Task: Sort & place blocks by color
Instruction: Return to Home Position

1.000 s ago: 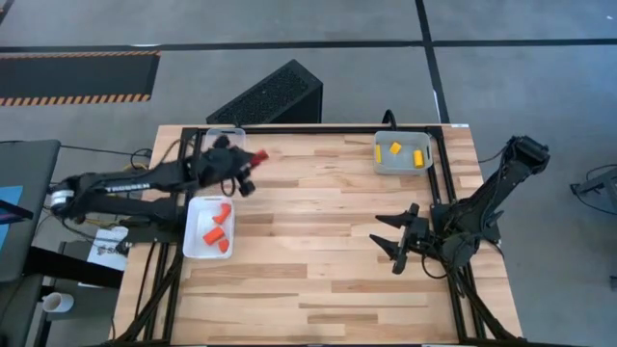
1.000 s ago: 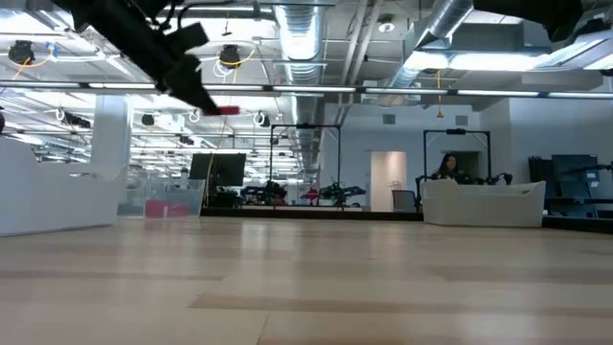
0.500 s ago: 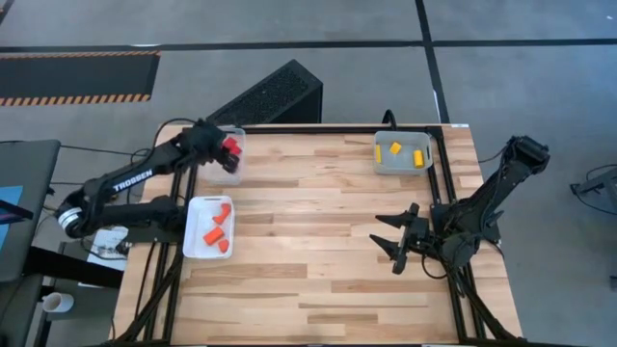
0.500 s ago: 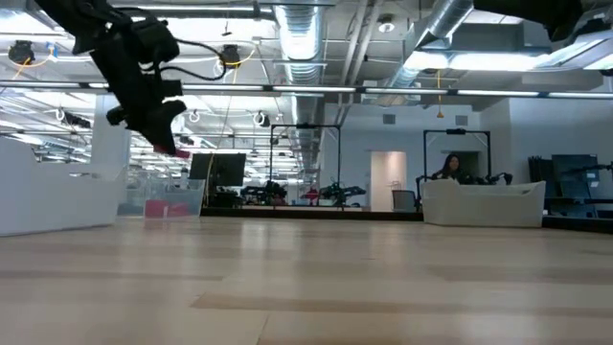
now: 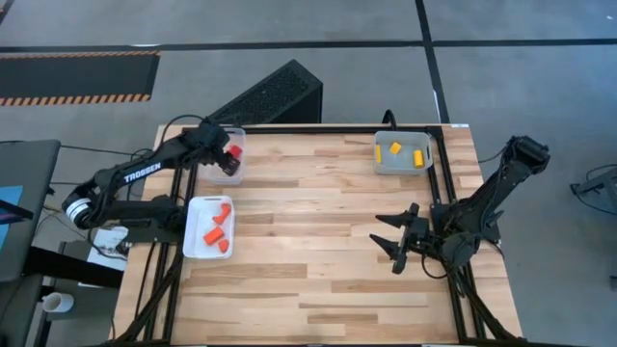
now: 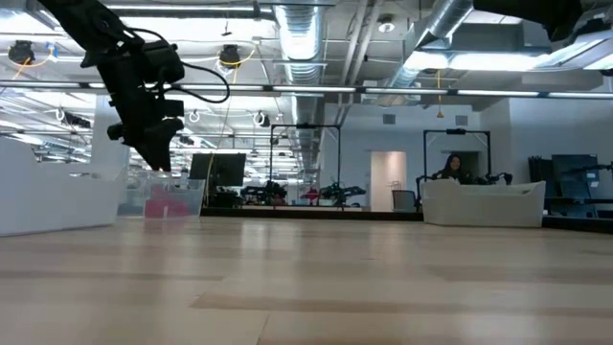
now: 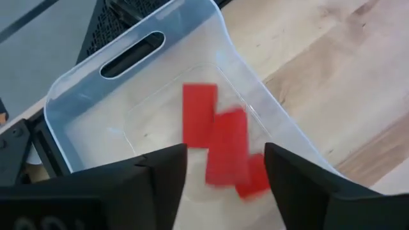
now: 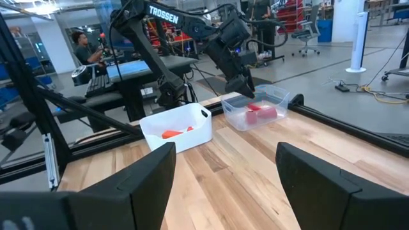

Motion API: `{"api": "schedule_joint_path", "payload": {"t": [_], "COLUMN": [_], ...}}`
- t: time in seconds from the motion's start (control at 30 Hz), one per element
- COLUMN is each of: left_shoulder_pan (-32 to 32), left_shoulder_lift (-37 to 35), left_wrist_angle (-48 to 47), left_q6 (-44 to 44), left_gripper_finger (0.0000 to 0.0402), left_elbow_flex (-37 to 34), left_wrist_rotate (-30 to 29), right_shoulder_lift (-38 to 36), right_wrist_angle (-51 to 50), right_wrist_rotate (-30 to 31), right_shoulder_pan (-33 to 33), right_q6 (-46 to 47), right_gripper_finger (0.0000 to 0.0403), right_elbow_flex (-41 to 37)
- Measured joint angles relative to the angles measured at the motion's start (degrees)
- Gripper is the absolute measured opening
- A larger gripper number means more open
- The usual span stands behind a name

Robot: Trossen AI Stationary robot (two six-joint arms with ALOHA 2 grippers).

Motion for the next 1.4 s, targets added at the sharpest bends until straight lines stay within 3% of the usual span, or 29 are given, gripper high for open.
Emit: {"api": "schedule_joint_path", "payload": {"t": [0.2,0.43,0.67,0.83,1.2,1.4], "left_shoulder_pan": [0.0,-1.0,-6.4,-12.8,-25.0,-30.0], "left_shoulder_lift": [-1.6,-9.4,-23.3,-30.2,-37.0,-37.2], "left_wrist_angle": [0.4,5.2,12.6,13.6,15.7,18.9], "left_q6": [0.8,0.2,-0.2,-1.1,-1.9,0.7], "left_gripper_finger": [0.0238,0.0236,0.0199,0.0168,0.0095,0.0059], "left_elbow_flex": [0.0,0.0,0.1,0.1,0.1,0.1], "left_wrist_rotate": [0.6,13.3,21.3,22.3,19.8,16.7], "right_shoulder_lift": [0.0,0.0,0.0,-0.3,-12.2,-18.9], "right_wrist_angle": [0.0,0.0,0.1,0.2,2.7,-3.5], "right_wrist_rotate": [0.0,-0.5,-14.7,-23.9,-26.3,-33.0], "right_shoulder_pan": [-0.9,-3.9,-11.1,-17.5,-21.3,-22.9], "right_q6": [0.1,0.1,0.0,-0.3,-17.1,-15.0], "right_gripper_finger": [0.0291,0.0291,0.0291,0.0291,0.0289,0.0261], "right_elbow_flex": [0.0,0.0,0.0,0.0,0.0,0.0]}}
